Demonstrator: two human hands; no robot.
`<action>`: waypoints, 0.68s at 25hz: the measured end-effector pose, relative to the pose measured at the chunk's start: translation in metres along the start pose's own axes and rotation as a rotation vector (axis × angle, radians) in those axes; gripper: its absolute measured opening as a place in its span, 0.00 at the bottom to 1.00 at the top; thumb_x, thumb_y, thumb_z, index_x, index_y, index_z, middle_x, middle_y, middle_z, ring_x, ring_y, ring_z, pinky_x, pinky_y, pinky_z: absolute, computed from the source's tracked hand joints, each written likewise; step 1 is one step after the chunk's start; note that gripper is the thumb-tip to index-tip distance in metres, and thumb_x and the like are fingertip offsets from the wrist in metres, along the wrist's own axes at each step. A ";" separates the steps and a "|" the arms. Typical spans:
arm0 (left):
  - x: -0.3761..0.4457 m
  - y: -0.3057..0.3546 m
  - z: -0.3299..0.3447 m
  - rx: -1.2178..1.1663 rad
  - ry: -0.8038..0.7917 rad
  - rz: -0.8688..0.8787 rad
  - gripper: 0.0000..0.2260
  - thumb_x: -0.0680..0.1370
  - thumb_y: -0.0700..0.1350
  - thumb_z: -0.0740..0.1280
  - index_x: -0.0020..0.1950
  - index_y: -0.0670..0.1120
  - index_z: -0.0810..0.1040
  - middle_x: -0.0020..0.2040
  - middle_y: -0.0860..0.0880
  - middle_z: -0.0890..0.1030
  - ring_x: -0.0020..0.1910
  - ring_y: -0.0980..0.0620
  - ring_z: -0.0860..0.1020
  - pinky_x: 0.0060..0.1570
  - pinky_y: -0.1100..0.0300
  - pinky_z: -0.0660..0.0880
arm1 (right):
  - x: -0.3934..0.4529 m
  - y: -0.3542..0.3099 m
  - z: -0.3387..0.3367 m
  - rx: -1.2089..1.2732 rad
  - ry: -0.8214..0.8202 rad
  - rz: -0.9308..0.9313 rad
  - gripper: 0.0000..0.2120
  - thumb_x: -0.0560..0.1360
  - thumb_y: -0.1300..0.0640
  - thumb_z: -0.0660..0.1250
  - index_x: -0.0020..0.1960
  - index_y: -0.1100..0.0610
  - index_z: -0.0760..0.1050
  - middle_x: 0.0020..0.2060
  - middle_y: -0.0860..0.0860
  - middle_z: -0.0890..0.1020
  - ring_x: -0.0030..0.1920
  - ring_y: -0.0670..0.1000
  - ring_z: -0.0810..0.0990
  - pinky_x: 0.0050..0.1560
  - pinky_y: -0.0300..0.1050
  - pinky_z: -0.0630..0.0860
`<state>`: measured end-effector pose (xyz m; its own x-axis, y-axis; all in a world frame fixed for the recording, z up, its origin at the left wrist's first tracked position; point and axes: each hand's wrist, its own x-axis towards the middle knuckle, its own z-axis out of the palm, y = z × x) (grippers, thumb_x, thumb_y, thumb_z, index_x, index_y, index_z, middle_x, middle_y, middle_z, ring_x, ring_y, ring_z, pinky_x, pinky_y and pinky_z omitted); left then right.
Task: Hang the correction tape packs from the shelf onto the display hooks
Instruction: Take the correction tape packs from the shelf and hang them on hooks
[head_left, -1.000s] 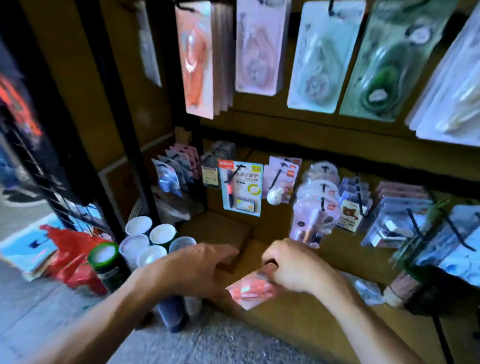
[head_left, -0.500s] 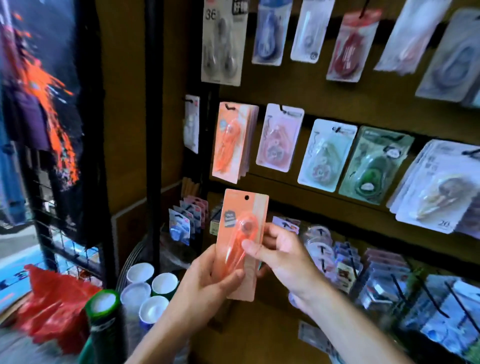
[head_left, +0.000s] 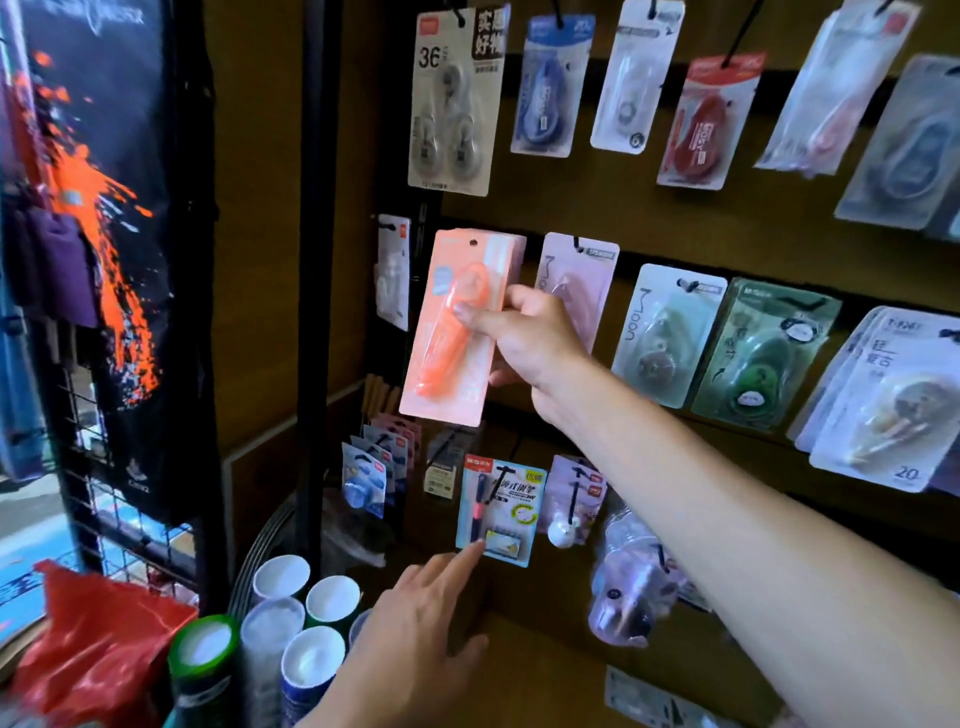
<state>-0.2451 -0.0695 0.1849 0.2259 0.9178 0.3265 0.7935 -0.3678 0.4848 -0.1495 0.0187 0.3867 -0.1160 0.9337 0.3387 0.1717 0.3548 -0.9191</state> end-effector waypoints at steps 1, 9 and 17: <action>0.002 0.000 0.001 0.008 -0.012 0.003 0.37 0.73 0.59 0.62 0.77 0.60 0.46 0.73 0.60 0.63 0.68 0.56 0.65 0.66 0.58 0.66 | 0.007 0.001 0.005 -0.010 0.017 0.014 0.05 0.73 0.57 0.74 0.47 0.53 0.79 0.45 0.52 0.86 0.43 0.50 0.84 0.35 0.43 0.81; 0.013 0.003 0.002 0.099 -0.140 0.020 0.35 0.76 0.59 0.60 0.78 0.59 0.45 0.74 0.57 0.62 0.69 0.53 0.64 0.67 0.55 0.66 | 0.016 0.012 0.018 0.111 -0.018 -0.102 0.08 0.74 0.60 0.72 0.52 0.53 0.78 0.45 0.47 0.85 0.44 0.44 0.84 0.43 0.37 0.81; 0.018 0.004 0.001 0.105 -0.247 0.024 0.33 0.78 0.58 0.61 0.78 0.58 0.47 0.75 0.54 0.62 0.71 0.52 0.64 0.68 0.52 0.65 | 0.028 0.008 0.021 -0.006 0.042 -0.014 0.02 0.75 0.56 0.71 0.47 0.52 0.79 0.46 0.54 0.86 0.45 0.56 0.86 0.23 0.40 0.73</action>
<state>-0.2375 -0.0539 0.1915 0.3661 0.9225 0.1223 0.8379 -0.3840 0.3880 -0.1717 0.0468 0.3844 -0.0772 0.9298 0.3599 0.1764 0.3680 -0.9129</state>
